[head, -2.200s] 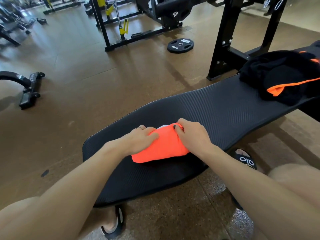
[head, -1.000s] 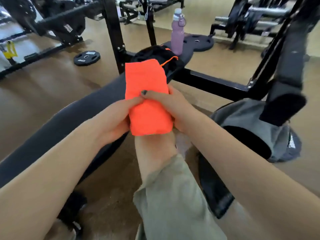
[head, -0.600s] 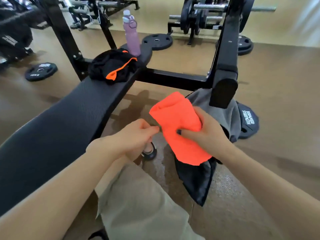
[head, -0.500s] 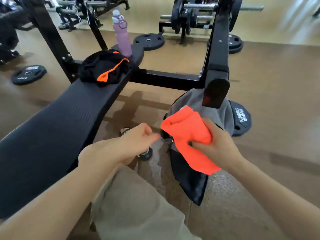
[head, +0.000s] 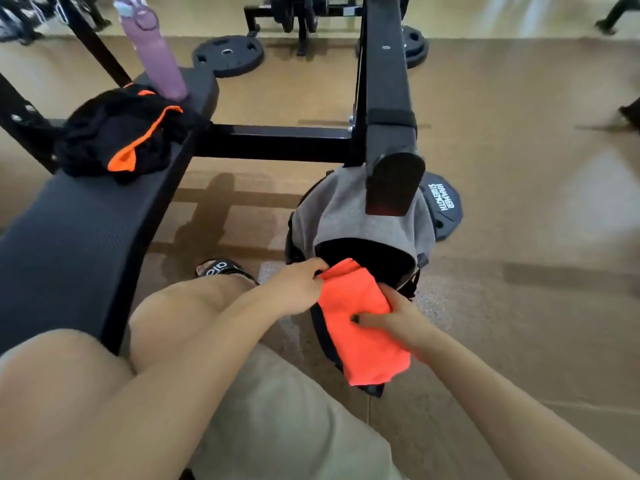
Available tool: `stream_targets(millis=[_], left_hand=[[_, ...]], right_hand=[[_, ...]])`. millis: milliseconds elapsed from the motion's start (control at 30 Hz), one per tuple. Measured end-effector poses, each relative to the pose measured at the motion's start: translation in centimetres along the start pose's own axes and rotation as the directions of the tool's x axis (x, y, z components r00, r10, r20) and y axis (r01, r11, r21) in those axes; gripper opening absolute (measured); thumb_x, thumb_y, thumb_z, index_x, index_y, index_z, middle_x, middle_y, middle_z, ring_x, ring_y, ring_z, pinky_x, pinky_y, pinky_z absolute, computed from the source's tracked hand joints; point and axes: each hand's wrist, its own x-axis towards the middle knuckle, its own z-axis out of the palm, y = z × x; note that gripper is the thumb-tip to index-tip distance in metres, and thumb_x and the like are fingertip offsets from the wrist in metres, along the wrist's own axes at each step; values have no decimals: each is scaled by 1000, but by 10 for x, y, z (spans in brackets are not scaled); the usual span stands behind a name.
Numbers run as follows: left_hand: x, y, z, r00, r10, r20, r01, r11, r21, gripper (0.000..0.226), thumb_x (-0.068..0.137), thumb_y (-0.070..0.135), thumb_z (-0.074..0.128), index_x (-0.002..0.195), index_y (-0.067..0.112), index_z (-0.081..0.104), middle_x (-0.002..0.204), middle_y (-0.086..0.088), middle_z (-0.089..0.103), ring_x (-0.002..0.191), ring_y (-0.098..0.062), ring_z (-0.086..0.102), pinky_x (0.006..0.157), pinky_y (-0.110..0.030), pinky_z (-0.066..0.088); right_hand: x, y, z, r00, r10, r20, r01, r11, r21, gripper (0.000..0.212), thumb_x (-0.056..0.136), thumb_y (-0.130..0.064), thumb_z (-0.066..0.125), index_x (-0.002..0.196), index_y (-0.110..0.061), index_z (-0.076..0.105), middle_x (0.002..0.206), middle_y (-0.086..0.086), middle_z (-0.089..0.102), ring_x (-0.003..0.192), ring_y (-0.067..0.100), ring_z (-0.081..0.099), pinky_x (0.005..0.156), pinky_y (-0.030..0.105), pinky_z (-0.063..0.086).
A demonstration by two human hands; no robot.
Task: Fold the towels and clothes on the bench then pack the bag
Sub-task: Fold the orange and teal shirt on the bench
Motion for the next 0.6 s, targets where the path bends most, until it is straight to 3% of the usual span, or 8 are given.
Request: stream_targets(millis=[67, 133, 200, 300, 400, 500, 600], left_hand=[[2, -1, -4, 1000, -25, 12, 25, 1000, -8, 41, 108, 25, 34, 148, 22, 46, 133, -11, 60, 107, -26, 60, 69, -26, 41], [4, 0, -6, 998, -54, 38, 54, 999, 5, 44, 109, 28, 32, 151, 22, 43, 145, -12, 53, 119, -29, 56, 80, -28, 40], [6, 1, -5, 991, -104, 81, 105, 994, -5, 44, 109, 31, 29, 150, 23, 42, 148, -14, 51, 118, -30, 55, 86, -29, 43], [3, 1, -1, 953, -225, 201, 260, 950, -174, 49, 108, 46, 22, 149, 24, 38, 137, -19, 58, 98, -27, 64, 87, -36, 55], [-3, -5, 4, 886, -255, 387, 418, 800, -430, 70, 99, 70, 17, 149, 25, 36, 124, -18, 67, 103, -34, 71, 95, -46, 57], [-3, -18, 5, 857, -235, 460, 471, 721, -509, 77, 95, 77, 19, 136, 19, 49, 119, -20, 71, 106, -39, 70, 98, -53, 54], [-9, -21, 5, 855, -204, 478, 462, 718, -521, 58, 97, 70, 28, 115, 25, 60, 101, -12, 77, 98, -34, 70, 101, -59, 50]], right_hand=[[5, 5, 7, 1000, 18, -15, -18, 1000, -19, 78, 48, -45, 81, 121, -23, 62, 109, -1, 71, 95, 8, 65, 70, 17, 48], [4, 6, 12, 1000, 15, -11, -16, 999, -47, 81, 46, -47, 81, 120, -21, 63, 106, 0, 70, 90, 8, 63, 69, 13, 48], [1, 2, 16, 1000, 18, 20, -17, 998, -57, 75, 45, -47, 81, 114, -22, 64, 100, 1, 70, 83, 7, 62, 71, 18, 51], [-7, -12, 17, 1000, -8, -4, 7, 995, -97, 71, 41, -54, 75, 103, -22, 65, 91, 0, 70, 82, 13, 63, 75, 35, 53], [-19, -32, 13, 997, -71, -35, 64, 983, -171, 60, 52, -46, 80, 107, -29, 63, 91, -7, 68, 85, 10, 63, 74, 29, 51], [-36, -54, 10, 983, -184, 7, 176, 933, -314, 45, 63, -38, 85, 99, -26, 60, 85, -5, 66, 82, 16, 62, 75, 37, 51], [-50, -67, 14, 989, -142, 34, 145, 929, -339, 40, 65, -37, 84, 92, -26, 57, 83, -6, 64, 82, 17, 61, 74, 40, 52]])
